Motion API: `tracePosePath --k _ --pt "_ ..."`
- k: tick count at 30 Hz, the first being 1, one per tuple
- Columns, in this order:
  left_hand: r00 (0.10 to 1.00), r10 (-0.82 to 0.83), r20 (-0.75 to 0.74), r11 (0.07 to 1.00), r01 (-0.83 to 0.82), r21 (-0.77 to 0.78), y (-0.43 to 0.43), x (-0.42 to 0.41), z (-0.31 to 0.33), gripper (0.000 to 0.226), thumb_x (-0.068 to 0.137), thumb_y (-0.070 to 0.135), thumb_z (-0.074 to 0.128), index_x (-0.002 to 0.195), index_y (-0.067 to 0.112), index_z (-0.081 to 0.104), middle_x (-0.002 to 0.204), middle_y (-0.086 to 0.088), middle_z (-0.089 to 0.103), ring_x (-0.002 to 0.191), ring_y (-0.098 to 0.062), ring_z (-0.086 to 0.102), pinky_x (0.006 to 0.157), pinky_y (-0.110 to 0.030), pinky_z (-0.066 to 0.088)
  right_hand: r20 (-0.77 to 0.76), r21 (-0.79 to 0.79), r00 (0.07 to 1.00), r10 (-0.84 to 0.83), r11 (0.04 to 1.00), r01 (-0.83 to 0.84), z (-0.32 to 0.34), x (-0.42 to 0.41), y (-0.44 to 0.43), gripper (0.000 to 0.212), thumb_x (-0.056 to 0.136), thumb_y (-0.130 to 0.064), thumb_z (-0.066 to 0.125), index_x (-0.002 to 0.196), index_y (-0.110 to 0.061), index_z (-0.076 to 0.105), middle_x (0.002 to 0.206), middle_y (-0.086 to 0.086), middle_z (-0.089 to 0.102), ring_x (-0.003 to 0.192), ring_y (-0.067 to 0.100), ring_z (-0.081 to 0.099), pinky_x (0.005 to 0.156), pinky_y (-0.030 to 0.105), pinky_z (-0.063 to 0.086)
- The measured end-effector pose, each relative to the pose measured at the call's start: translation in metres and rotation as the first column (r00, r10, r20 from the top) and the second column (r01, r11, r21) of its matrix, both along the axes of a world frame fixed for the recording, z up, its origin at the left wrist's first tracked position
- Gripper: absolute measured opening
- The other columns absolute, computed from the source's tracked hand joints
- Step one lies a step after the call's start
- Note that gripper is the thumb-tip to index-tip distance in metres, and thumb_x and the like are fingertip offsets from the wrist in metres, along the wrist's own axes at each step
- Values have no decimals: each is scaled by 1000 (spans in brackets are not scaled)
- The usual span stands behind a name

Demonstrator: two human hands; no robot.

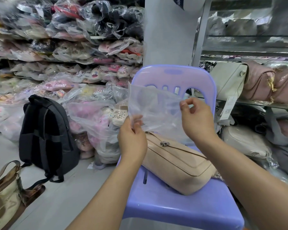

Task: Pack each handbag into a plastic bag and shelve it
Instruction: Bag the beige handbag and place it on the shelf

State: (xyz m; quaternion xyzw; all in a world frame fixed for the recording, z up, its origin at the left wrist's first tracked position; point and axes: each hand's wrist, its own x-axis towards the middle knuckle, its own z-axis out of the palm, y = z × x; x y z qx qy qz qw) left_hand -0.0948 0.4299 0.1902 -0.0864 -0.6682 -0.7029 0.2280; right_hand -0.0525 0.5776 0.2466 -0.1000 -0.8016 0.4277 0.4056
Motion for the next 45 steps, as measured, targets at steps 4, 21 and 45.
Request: tracePosePath --k 4,21,45 --pt "982 166 92 986 -165 -13 -3 0 -6 28 96 0 45 103 17 65 96 10 68 94 -14 62 80 -20 41 -110 -291 984 143 942 -170 9 4 -20 15 111 -31 35 102 -22 43 99 0 58 70 23 75 59 38 64" --pt "448 97 -889 900 -420 -114 -32 9 41 39 88 -17 46 111 15 44 127 -20 50 121 -31 51 93 -28 48 -507 343 810 293 931 -122 6 -4 -41 28 87 -13 72 108 -26 58 97 11 61 84 26 58 77 36 50" --pt "947 295 127 814 -179 -553 -28 -18 -62 34 85 -3 52 115 5 39 125 -22 41 113 -45 47 87 -45 36 806 194 589 -63 968 -162 -75 -39 57 77 95 -77 34 135 -16 58 146 7 56 131 28 53 104 35 40"
